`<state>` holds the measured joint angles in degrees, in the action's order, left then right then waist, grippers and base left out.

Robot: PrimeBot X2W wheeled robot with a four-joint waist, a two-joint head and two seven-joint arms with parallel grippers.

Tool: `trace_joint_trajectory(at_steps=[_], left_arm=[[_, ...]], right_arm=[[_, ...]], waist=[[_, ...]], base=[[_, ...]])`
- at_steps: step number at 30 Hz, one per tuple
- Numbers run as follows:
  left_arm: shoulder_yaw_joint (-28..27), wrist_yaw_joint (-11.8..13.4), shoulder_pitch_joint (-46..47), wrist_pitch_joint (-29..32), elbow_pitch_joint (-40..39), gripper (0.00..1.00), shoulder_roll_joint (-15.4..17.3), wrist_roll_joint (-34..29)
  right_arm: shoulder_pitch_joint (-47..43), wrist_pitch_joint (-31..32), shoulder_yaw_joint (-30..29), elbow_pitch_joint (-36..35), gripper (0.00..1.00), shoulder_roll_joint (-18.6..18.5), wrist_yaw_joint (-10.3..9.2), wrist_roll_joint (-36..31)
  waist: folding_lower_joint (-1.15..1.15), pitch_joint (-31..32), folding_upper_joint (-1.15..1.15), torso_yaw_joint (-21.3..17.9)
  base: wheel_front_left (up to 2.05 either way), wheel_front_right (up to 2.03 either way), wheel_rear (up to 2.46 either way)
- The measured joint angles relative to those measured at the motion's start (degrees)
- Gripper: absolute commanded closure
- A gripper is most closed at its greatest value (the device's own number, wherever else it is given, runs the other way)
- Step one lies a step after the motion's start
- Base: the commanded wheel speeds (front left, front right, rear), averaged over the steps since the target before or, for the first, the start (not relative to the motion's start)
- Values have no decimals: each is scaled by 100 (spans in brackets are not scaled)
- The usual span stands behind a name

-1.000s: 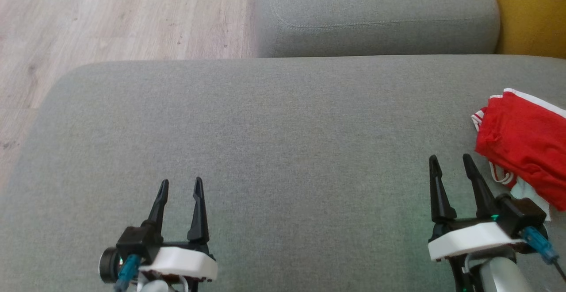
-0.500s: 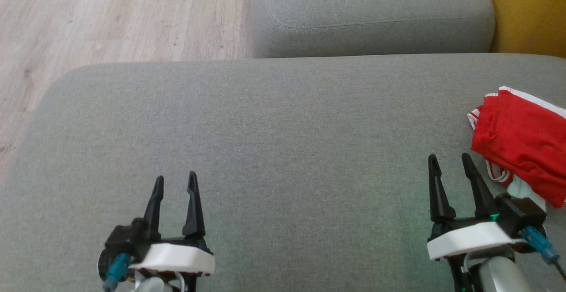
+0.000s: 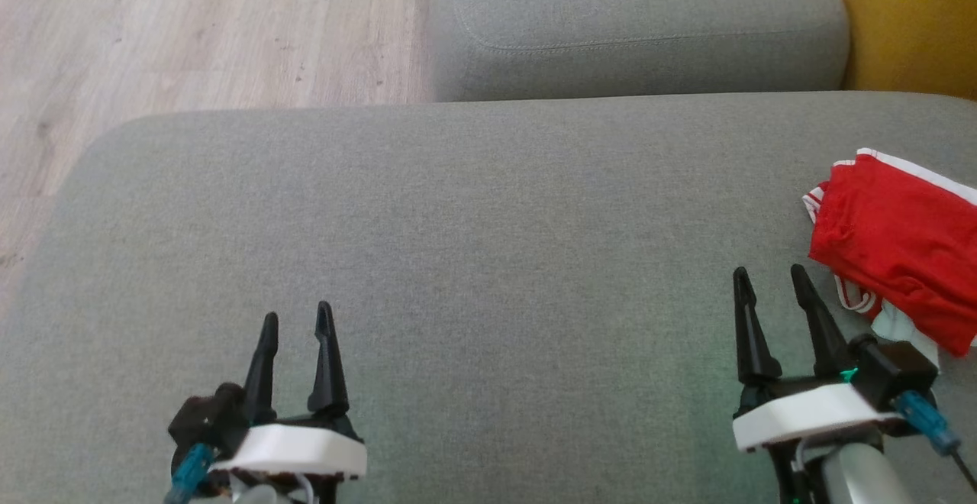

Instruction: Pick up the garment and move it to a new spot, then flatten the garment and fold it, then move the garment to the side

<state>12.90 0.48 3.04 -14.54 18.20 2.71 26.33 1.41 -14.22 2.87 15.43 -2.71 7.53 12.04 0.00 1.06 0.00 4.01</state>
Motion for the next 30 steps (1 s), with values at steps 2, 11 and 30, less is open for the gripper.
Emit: trace_joint_trajectory(at_steps=[2,11,30], left_arm=[[4,2,-2,3,62,100,-1,49],[-21,-5,-278,144,385,100,-2,388],[-287,-110,-268,448,305,100,-2,1374]], right_arm=[[-2,3,18,48,100,2,0,-1],[-261,98,15,385,100,10,0,409],[-209,397,-136,352,100,10,0,1637]], waist=[[0,2,0,-6],[0,-5,0,-31],[0,-24,0,-91]], base=[[0,0,0],[0,0,0],[0,0,0]])
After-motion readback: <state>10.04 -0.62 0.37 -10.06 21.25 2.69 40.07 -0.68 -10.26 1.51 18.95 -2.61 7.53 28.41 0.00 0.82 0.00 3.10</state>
